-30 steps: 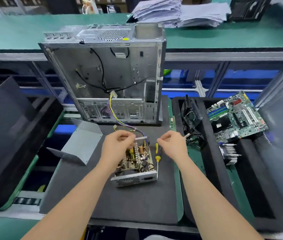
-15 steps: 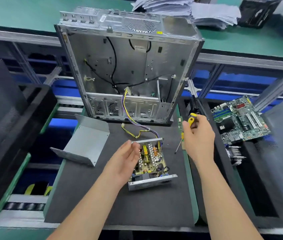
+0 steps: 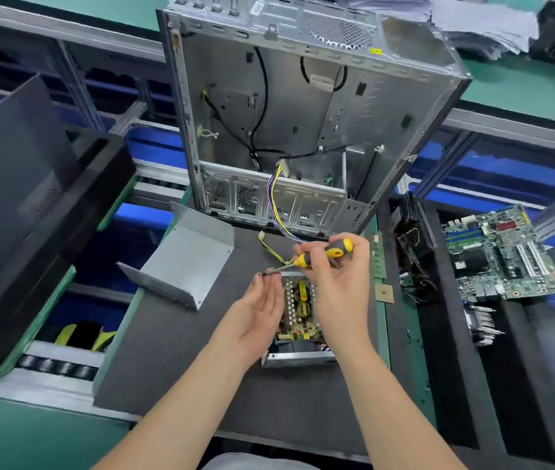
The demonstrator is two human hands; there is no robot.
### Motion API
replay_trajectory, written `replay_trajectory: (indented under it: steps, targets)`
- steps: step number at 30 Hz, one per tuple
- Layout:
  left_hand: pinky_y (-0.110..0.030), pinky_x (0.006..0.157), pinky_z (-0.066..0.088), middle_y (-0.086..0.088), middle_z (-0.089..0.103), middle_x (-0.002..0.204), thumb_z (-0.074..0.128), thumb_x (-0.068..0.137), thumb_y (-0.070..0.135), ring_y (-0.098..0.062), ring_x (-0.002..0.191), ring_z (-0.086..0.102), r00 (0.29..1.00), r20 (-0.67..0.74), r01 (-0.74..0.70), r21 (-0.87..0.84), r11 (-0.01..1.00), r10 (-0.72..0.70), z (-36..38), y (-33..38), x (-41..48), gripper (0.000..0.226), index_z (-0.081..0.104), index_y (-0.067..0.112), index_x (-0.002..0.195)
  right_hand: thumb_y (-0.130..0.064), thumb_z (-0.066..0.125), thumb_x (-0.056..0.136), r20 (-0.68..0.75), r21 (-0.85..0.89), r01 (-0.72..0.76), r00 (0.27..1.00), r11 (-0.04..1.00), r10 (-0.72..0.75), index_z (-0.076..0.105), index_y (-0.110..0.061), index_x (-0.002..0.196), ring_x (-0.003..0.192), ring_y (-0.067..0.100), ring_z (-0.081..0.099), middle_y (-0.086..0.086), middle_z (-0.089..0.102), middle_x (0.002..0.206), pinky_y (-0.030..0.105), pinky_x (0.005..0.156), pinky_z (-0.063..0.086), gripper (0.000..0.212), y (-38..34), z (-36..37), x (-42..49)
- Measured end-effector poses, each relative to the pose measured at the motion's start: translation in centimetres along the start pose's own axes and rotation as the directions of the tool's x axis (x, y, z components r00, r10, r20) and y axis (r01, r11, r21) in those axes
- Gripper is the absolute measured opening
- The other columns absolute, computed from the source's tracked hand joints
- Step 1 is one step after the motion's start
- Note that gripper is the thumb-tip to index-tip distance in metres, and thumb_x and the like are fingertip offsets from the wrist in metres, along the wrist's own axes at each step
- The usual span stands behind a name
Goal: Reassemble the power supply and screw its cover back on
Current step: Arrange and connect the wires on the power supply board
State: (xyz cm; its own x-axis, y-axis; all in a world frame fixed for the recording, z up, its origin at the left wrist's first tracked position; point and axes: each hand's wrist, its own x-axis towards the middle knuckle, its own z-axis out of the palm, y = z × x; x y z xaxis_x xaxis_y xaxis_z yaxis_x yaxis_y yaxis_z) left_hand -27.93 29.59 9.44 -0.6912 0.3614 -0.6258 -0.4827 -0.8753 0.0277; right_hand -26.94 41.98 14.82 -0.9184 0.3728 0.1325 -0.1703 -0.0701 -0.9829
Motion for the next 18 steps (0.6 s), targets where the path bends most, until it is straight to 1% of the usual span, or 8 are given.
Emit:
replay_trajectory:
  steps: [2, 5, 7, 8, 10, 12, 15, 18]
  targets:
    - [-0.035, 0.085, 0.058, -0.011, 0.078, 0.104, 0.065, 0.096, 0.013, -0.021, 0.094, 0.078, 1.0, -0.005, -0.005, -0.004, 1.0, 0.005, 0.09, 0.04, 0.08, 0.031, 0.062, 0.002, 0.126, -0.016, 0.064, 0.102, 0.009, -0.007, 0.003, 1.0, 1.0, -0.003, 0.049, -0.022, 0.111, 0.104, 0.034, 0.075, 0.018, 0.074, 0.102, 0.054, 0.093, 0.06, 0.019, 0.29, 0.04, -0.03]
    - [-0.034, 0.085, 0.058, -0.011, 0.078, 0.103, 0.071, 0.086, 0.012, -0.02, 0.094, 0.078, 1.0, -0.005, -0.013, -0.024, 1.0, 0.013, 0.11, -0.07, 0.12, 0.038, 0.063, 0.002, 0.122, -0.014, 0.063, 0.103, 0.027, -0.027, 0.023, 0.999, 0.999, -0.022, 0.049, -0.024, 0.111, 0.104, 0.034, 0.074, 0.016, 0.075, 0.103, 0.048, 0.09, 0.061, 0.019, 0.55, -0.07, 0.04]
    - [-0.031, 0.08, 0.061, -0.011, 0.078, 0.103, 0.073, 0.081, 0.011, -0.02, 0.094, 0.078, 1.0, 0.006, -0.015, -0.044, 0.999, 0.016, 0.18, -0.1, 0.06, 0.04, 0.065, 0.002, 0.119, -0.01, 0.06, 0.104, 0.047, -0.027, 0.049, 0.998, 0.998, -0.047, 0.048, -0.023, 0.112, 0.104, 0.034, 0.074, 0.016, 0.075, 0.103, 0.043, 0.088, 0.062, 0.019, 0.54, -0.11, 0.07]
    - [-0.031, 0.077, 0.063, -0.012, 0.078, 0.102, 0.073, 0.081, 0.01, -0.021, 0.093, 0.078, 1.0, 0.011, -0.018, -0.053, 0.998, 0.019, 0.22, -0.06, 0.04, 0.039, 0.065, 0.001, 0.118, -0.008, 0.058, 0.105, 0.059, -0.022, 0.059, 0.997, 0.998, -0.058, 0.048, -0.021, 0.113, 0.105, 0.035, 0.074, 0.016, 0.075, 0.104, 0.043, 0.089, 0.061, 0.019, 0.55, -0.09, 0.05]
    - [-0.032, 0.071, 0.065, -0.013, 0.077, 0.102, 0.072, 0.081, 0.009, -0.022, 0.091, 0.078, 1.0, 0.017, -0.018, -0.079, 0.997, 0.02, 0.31, 0.06, 0.09, 0.038, 0.065, -0.001, 0.117, -0.004, 0.056, 0.106, 0.066, -0.006, 0.067, 0.996, 0.998, -0.067, 0.047, -0.019, 0.114, 0.106, 0.037, 0.073, 0.018, 0.074, 0.104, 0.05, 0.092, 0.06, 0.019, 0.6, -0.04, -0.03]
    - [-0.032, 0.07, 0.065, -0.013, 0.077, 0.102, 0.072, 0.081, 0.008, -0.022, 0.09, 0.078, 0.999, 0.025, -0.017, -0.089, 0.996, 0.02, 0.37, 0.2, 0.08, 0.037, 0.065, -0.001, 0.116, -0.004, 0.056, 0.106, 0.058, 0.002, 0.066, 0.996, 0.998, -0.066, 0.046, -0.018, 0.115, 0.106, 0.039, 0.072, 0.019, 0.073, 0.104, 0.057, 0.094, 0.058, 0.02, 0.62, 0.04, -0.14]
    - [-0.031, 0.072, 0.064, -0.013, 0.076, 0.102, 0.072, 0.081, 0.008, -0.021, 0.091, 0.078, 0.999, 0.04, -0.018, -0.085, 0.996, 0.021, 0.42, 0.3, 0.01, 0.037, 0.065, -0.001, 0.116, -0.003, 0.055, 0.106, 0.051, -0.015, 0.074, 0.996, 0.997, -0.073, 0.046, -0.018, 0.116, 0.107, 0.038, 0.072, 0.018, 0.073, 0.105, 0.061, 0.095, 0.056, 0.02, 0.58, 0.1, -0.27]
    - [-0.032, 0.073, 0.065, -0.013, 0.076, 0.103, 0.071, 0.085, 0.008, -0.021, 0.091, 0.078, 0.999, 0.04, -0.015, -0.078, 0.997, 0.018, 0.4, 0.41, -0.09, 0.031, 0.066, -0.002, 0.114, -0.002, 0.056, 0.106, 0.066, -0.021, 0.071, 0.995, 0.997, -0.07, 0.047, -0.018, 0.115, 0.109, 0.039, 0.071, 0.018, 0.073, 0.107, 0.065, 0.097, 0.053, 0.02, 0.69, -0.07, -0.17]
